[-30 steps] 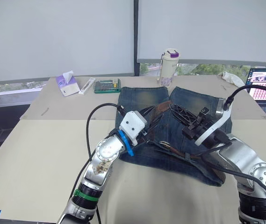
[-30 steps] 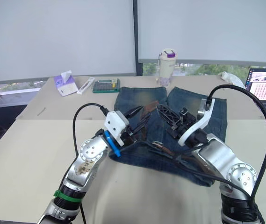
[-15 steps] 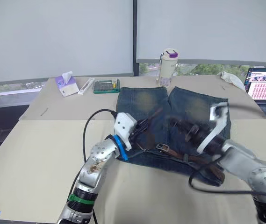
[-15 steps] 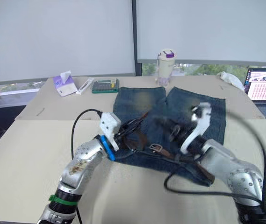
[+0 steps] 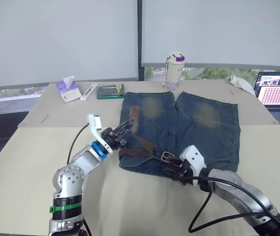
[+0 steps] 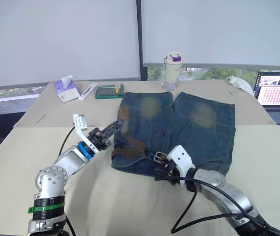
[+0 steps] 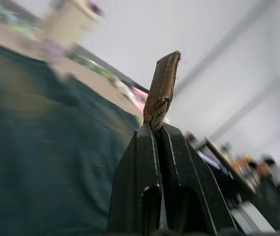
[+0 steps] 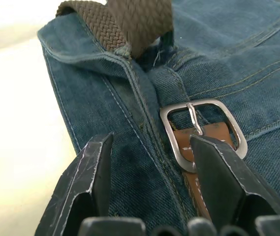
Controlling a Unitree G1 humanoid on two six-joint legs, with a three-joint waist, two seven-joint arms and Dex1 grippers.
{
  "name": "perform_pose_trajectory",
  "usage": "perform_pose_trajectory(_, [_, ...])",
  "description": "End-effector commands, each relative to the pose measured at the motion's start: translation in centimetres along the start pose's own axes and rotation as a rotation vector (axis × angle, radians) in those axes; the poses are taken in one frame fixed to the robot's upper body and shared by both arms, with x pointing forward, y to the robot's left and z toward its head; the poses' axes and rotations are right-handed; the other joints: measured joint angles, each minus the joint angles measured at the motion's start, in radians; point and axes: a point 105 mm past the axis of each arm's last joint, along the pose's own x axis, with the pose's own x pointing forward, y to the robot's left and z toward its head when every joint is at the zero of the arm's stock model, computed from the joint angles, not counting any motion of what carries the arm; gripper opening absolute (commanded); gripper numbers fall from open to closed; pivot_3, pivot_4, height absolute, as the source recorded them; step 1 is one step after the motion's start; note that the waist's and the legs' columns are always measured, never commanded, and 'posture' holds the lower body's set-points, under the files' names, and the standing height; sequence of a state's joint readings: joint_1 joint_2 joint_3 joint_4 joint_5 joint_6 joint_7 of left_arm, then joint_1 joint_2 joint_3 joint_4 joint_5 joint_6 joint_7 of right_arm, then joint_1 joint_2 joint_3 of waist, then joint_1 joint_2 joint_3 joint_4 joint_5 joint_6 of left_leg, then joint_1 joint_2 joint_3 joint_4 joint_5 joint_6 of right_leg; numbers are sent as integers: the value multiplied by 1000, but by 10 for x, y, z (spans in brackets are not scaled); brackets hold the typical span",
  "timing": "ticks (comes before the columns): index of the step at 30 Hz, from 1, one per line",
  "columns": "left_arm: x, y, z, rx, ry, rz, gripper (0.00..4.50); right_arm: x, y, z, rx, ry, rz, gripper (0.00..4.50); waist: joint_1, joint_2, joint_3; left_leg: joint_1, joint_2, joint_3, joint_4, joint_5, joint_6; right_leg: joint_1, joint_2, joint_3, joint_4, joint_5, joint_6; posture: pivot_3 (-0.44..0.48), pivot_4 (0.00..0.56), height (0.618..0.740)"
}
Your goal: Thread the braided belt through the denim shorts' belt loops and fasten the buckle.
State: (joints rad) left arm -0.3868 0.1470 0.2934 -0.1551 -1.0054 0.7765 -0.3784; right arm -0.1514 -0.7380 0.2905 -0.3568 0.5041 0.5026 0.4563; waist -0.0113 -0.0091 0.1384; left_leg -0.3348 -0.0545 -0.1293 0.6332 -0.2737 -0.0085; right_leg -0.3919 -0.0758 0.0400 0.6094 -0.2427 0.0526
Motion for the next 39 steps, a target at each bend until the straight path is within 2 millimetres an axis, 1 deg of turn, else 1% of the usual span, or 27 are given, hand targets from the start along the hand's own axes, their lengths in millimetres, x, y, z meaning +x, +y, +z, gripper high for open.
perform_pose_trajectory(1, [-5, -5, 51, -32, -230, -24, 0, -1, 2, -28, 41, 110, 4, 2712, 0, -4, -1, 0, 0, 0, 0, 0, 0, 0, 0, 0, 0, 0, 0, 0, 150, 740])
perform_pose_trajectory(3, [-7, -4, 57, -59, -263, -15, 0, -1, 1, -26, 40, 96, -9, 2712, -1, -4, -1, 0, 0, -1, 0, 0, 0, 0, 0, 0, 0, 1, -2, 0, 150, 740])
perform_pose_trajectory(5, [-5, -7, 43, -19, -188, -13, 0, -3, -4, -16, 13, 26, -40, 2712, 0, -4, -1, 0, 0, -1, 0, 0, 0, 0, 0, 0, 0, 2, -3, 0, 150, 740])
perform_pose_trajectory(7, [-3, -12, 23, 35, -88, -20, 0, -8, -10, 2, 28, -80, -67, 2712, 0, -4, -1, 0, 0, -1, 0, 0, -1, 0, 0, 0, 0, 4, -6, 0, 150, 740])
perform_pose_trajectory(8, [-3, -12, 18, 37, -71, -16, 0, -13, -12, 9, 30, -115, -75, 2712, 0, -4, -2, 0, 0, 0, 0, 0, -1, 0, 0, 0, 0, 4, -7, 0, 150, 740])
perform_pose_trajectory(10, [-4, -10, 13, 49, -50, 1, 0, -20, -17, 15, 19, -145, -90, 2712, 2, -4, -2, 0, -1, 0, 0, 0, -1, 0, -1, 2, 0, 5, -8, 0, 150, 740])
perform_pose_trajectory(13, [-4, -6, 6, 84, -15, 23, 0, -25, -21, 14, -18, -114, -113, 2712, 3, -4, -2, 0, -1, 0, 0, 0, -1, 0, -1, 1, 0, 6, -9, 0, 150, 740])
perform_pose_trajectory(17, [-4, -13, 0, 79, 4, -12, 0, -19, -19, 9, -72, -58, -114, 2712, 3, -4, -2, 0, -1, 1, 0, 0, -1, 0, -1, 1, -1, 6, -9, 0, 150, 740])
perform_pose_trajectory(18, [-4, -15, 0, 78, 5, -21, 0, -16, -22, 7, -79, -44, -135, 2712, 3, -4, -2, 0, -1, 1, 0, 0, -1, 0, -1, 1, 0, 6, -9, 0, 150, 740])
perform_pose_trajectory(20, [-2, -22, 4, 69, -8, -56, 0, -10, -27, 3, -74, -22, -164, 2712, 2, -4, -2, 0, -1, 1, 0, 0, -1, 0, -1, 1, 0, 6, -9, 0, 150, 740])
perform_pose_trajectory(21, [0, -29, 9, 62, -23, -87, 0, -8, -26, -1, -67, 0, -163, 2712, 2, -4, -2, 0, -1, 1, 0, 0, -1, 0, -1, 1, 0, 6, -9, 0, 150, 740])
perform_pose_trajectory(23, [1, -36, 15, 55, -38, -118, 0, -6, -25, -6, -59, 24, -156, 2712, 2, -4, -2, 0, -1, 1, 0, 0, -1, -1, -1, 1, 0, 6, -9, 0, 150, 740])
perform_pose_trajectory(26, [4, -50, 22, 52, -33, -181, 0, -3, -26, -10, -110, 55, -161, 2712, 2, -4, -2, 0, -1, 1, 0, 0, -1, -1, -1, 1, 0, 6, -9, 0, 150, 740])
perform_pose_trajectory(28, [4, -52, 22, 57, -23, -187, 0, -2, -28, -10, -118, 58, -173, 2712, -1, -4, -2, 0, -1, 1, 0, 0, -1, 0, 0, 1, 0, 6, -9, 0, 150, 740])
perform_pose_trajectory(31, [5, -49, 20, 46, -21, -169, 0, 1, -31, -4, -108, 36, -201, 2712, -3, -4, -2, 0, -1, 1, -1, 1, -2, 0, 0, 1, 0, 6, -9, 0, 150, 740])
perform_pose_trajectory(34, [4, -43, 16, 57, -3, -144, 0, 2, -31, -5, -111, 47, -211, 1899, -2, -4, -2, 0, -1, 1, -1, 1, -2, -1, 1, 1, 0, 6, -10, 0, 150, 740])
perform_pose_trajectory(37, [3, -41, 15, 74, 4, -130, 0, 0, -29, -8, -142, 63, -217, 869, 0, -4, -2, 0, -1, 1, 0, 1, -2, 0, 0, 1, 0, 6, -10, 0, 150, 740])
perform_pose_trajectory(39, [3, -40, 20, 84, -18, -123, 0, -2, -28, -5, -120, 39, -235, 191, 1, -4, -2, 0, -1, 1, 0, 1, -2, 0, 0, 1, 0, 6, -10, 0, 150, 740])
